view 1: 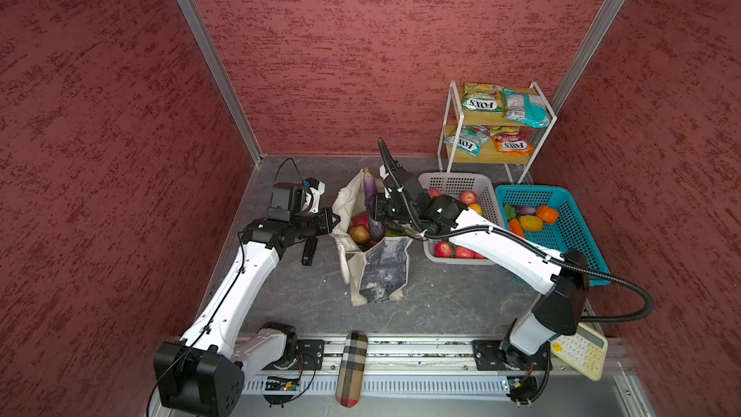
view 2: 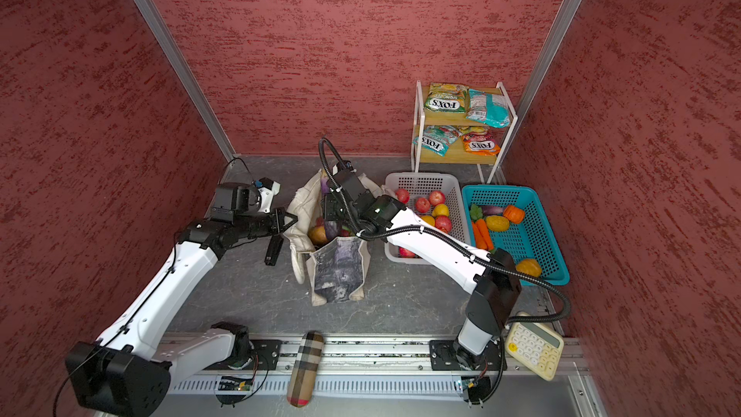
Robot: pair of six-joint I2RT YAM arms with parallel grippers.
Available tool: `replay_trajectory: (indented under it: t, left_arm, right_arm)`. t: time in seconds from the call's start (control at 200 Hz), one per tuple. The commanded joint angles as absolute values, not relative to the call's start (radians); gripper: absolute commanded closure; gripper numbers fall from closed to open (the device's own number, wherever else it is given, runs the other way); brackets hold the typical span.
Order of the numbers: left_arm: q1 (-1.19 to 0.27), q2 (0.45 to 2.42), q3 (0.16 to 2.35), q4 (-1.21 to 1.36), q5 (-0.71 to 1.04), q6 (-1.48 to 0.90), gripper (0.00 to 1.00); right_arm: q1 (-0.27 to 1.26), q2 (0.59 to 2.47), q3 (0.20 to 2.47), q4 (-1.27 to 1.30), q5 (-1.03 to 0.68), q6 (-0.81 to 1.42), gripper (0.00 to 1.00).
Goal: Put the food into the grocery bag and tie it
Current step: 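Lower the purple eggplant into the bag and open the right gripper, then move the right gripper back past the teal basket toward the shelf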
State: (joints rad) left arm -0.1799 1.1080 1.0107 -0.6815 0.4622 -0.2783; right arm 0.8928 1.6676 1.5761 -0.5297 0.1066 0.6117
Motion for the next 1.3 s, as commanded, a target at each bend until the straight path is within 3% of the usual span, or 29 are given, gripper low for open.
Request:
replay_trajectory:
  t: [0.0, 0.15, 0.185, 0.205, 0.22, 0.566, 0.822, 1.112, 1.293]
  left_arm:
    - [-0.183, 1.103, 1.024, -0.691, 0.457, -0.256, 1.00]
    - [-0.183, 1.101, 1.023, -0.692, 0.455, -0.256, 1.00]
    - [-0.183, 1.101, 1.023, -0.692, 0.455, -0.256, 1.00]
    - [-0.183, 1.101, 1.023, -0.692, 0.456, -0.256, 1.00]
    - [-0.183, 1.101, 1.023, -0.691, 0.456, -0.256, 1.00]
    - [-0.185, 1.104, 1.023, -0.692, 0.454, -0.256, 1.00]
    - [-0.186, 1.104, 1.022, -0.693, 0.452, -0.255, 1.00]
    - [-0.186, 1.105, 1.023, -0.692, 0.454, -0.255, 1.00]
    - [-0.186, 1.103, 1.023, -0.693, 0.455, -0.255, 1.00]
  right_arm:
    - [0.903, 1.638, 1.564, -0.548, 0.130, 0.580, 0.54]
    - [0.904, 1.600, 1.566, -0.568, 0.163, 0.568, 0.33]
    - [0.904, 1.589, 1.568, -0.575, 0.174, 0.565, 0.21]
    - [0.904, 1.582, 1.569, -0.579, 0.181, 0.562, 0.04]
    - [0.904, 1.577, 1.570, -0.582, 0.186, 0.560, 0.01]
    - [0.902, 1.410, 1.575, -0.585, 0.401, 0.429, 0.01]
    - [0.860, 1.155, 1.313, -0.359, 0.578, 0.395, 0.01]
    - [0.660, 1.033, 1.253, -0.466, 0.546, 0.519, 0.02]
    - [0.478, 1.025, 1.237, -0.545, 0.456, 0.705, 0.09]
